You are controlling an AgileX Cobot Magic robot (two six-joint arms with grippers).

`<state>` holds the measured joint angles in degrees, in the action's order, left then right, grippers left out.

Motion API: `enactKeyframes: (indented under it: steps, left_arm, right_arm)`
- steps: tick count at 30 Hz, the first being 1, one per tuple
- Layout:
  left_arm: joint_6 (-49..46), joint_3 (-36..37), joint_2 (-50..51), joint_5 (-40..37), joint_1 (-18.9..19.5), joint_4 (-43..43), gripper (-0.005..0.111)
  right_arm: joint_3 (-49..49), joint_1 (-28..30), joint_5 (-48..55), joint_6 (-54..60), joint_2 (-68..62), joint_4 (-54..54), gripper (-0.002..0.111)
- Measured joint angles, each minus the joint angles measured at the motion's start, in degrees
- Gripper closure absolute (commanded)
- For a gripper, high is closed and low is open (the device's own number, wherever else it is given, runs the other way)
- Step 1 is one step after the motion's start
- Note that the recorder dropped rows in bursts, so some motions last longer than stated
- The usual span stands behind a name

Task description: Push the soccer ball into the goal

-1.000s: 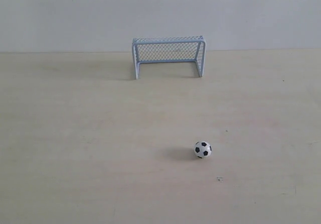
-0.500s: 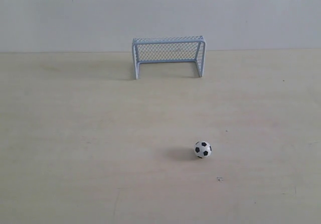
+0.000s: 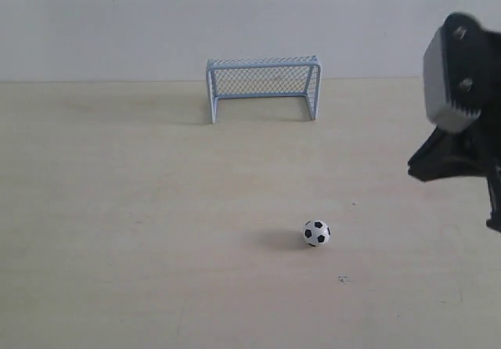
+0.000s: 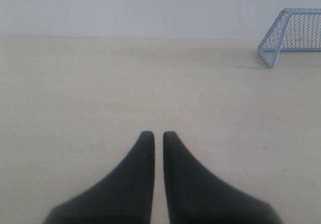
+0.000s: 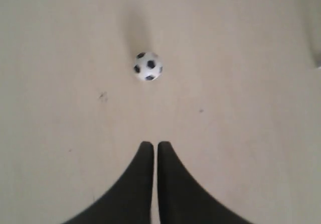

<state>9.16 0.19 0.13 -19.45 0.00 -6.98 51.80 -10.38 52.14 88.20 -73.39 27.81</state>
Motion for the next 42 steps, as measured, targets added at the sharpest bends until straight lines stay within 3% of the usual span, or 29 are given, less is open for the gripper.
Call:
enactKeyframes:
  steps: [9,17,35,42]
  left_arm:
    - [0.0,0.0,0.0,0.0,0.0,0.0,0.1]
    - [0.0,0.0,0.0,0.0,0.0,0.0,0.1]
    - [0.0,0.0,0.0,0.0,0.0,0.0,0.1]
    - [0.0,0.0,0.0,0.0,0.0,0.0,0.1]
  right_arm:
    - [0.09,-10.58,-2.66,0.0,-10.32,-9.85,0.108]
    - [0.09,-14.99,-6.54,-0.36,-16.03,-12.69,0.108]
    - [0.09,-18.18,-15.32,-0.8,-25.22,-10.32,0.108]
    - [0.09,-18.18,-13.07,-0.8,-27.41,-10.22,0.108]
